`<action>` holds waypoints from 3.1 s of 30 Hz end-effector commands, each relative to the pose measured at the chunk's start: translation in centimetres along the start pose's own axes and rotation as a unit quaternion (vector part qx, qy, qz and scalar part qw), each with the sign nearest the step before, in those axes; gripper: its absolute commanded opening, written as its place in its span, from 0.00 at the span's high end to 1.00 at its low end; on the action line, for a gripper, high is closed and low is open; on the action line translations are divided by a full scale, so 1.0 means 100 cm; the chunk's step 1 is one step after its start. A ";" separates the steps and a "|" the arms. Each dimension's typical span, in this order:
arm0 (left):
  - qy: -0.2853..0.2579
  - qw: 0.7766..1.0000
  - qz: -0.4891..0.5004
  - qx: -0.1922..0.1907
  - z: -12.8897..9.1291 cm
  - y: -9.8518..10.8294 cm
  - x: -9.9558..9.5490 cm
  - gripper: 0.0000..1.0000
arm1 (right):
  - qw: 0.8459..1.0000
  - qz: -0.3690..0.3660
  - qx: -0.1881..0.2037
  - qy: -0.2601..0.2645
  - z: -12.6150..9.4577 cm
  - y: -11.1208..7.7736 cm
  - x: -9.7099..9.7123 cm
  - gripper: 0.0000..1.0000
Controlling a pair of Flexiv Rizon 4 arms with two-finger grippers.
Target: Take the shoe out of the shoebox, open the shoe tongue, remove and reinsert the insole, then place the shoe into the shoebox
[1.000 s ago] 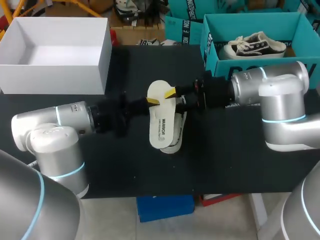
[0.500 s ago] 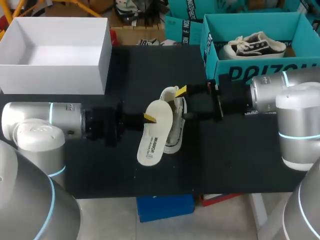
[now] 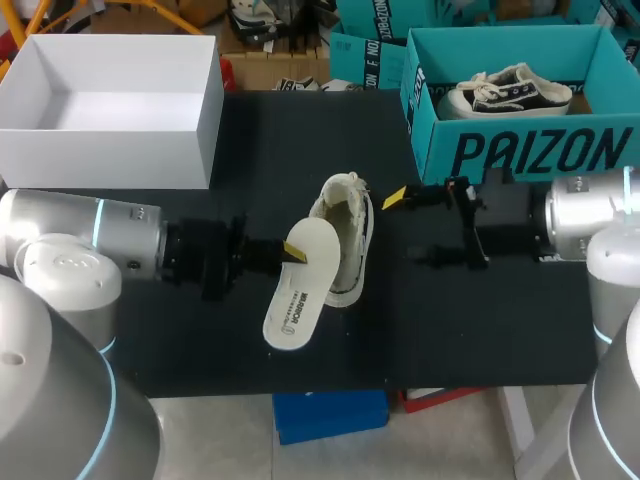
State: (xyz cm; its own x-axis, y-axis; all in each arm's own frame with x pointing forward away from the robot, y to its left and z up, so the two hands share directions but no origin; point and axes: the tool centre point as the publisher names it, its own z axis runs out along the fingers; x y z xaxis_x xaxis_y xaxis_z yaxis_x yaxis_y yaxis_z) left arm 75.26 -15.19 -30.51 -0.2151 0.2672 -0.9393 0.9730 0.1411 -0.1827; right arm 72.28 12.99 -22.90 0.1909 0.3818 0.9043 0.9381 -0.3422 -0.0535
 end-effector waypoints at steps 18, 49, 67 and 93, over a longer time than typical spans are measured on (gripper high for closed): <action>0.046 0.998 -0.017 0.025 -0.001 -0.016 0.003 1.00 | 0.983 0.025 -0.171 -0.058 -0.048 -0.049 0.008 0.00; 0.053 0.997 -0.038 0.039 0.002 -0.021 0.011 1.00 | 0.989 0.045 -0.136 -0.031 -0.054 -0.022 -0.006 0.00; 0.050 0.996 -0.048 0.051 0.011 -0.024 0.010 1.00 | 0.987 0.068 -0.141 -0.045 -0.062 -0.029 -0.013 0.00; 0.165 0.980 -0.023 0.112 0.025 0.009 0.017 1.00 | 0.987 0.068 -0.141 -0.045 -0.062 -0.029 -0.013 0.00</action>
State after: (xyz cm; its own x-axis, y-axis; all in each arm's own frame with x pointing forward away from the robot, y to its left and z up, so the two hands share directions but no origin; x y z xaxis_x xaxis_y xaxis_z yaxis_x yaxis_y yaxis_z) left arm 74.16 -15.85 -32.34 -0.2535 0.5190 -0.8163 0.9545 -0.0027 -0.2981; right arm 68.13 8.81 -20.89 0.3398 0.4161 0.8434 0.7215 -0.6906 0.0501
